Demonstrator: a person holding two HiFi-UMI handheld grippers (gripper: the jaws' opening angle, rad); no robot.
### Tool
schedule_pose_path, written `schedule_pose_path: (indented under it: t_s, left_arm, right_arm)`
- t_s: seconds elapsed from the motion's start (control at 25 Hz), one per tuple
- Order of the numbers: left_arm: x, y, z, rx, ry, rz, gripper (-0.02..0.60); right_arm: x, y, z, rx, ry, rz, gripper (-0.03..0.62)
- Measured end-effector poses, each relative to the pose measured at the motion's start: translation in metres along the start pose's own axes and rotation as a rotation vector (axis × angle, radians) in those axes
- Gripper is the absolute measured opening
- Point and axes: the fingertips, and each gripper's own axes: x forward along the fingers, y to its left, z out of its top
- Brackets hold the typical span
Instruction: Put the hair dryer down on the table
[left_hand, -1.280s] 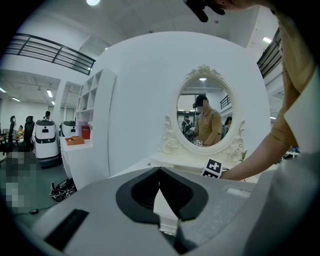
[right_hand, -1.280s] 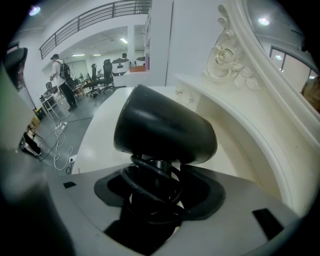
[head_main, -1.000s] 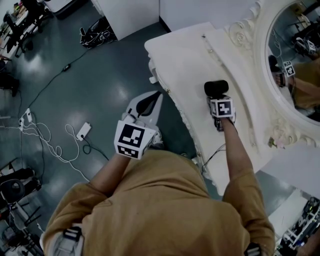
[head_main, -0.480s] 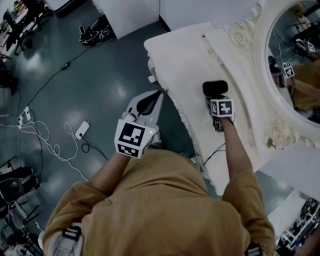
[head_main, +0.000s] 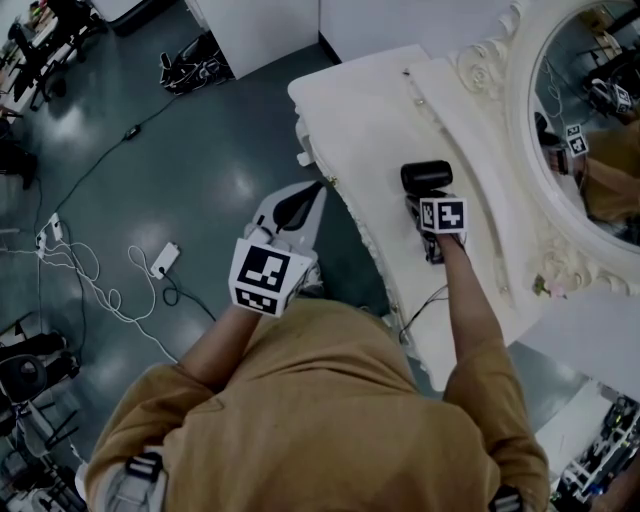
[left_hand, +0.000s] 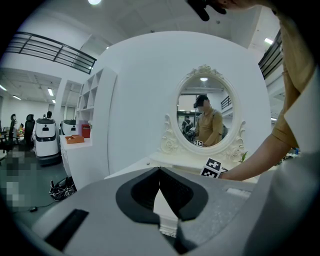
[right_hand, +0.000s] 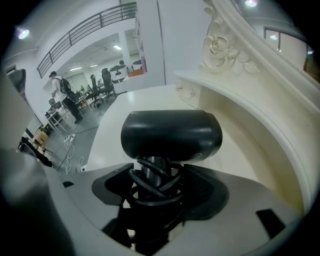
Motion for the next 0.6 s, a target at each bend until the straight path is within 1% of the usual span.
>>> schedule_pose_path:
  t_s: [0.24,0.4,0.6]
  left_arm:
    - [-0.003,-0.005,-0.001,0.006,0.002,0.004,0.005]
    - [-0.004,-0.009,-0.001,0.008,0.000,0.000,0.005]
    - [-0.005,-0.021,0.004,0.012,-0.012,-0.005,0.005]
  right_arm:
    - [-0.004,0.000,0.000,0.020,-0.027,0.022,0.330]
    - [-0.014,-0.001,0.003,0.049,-0.072,0.022,0.337]
    - [-0.039,-0.001,0.009,0.041,-0.136,0.014,0.341]
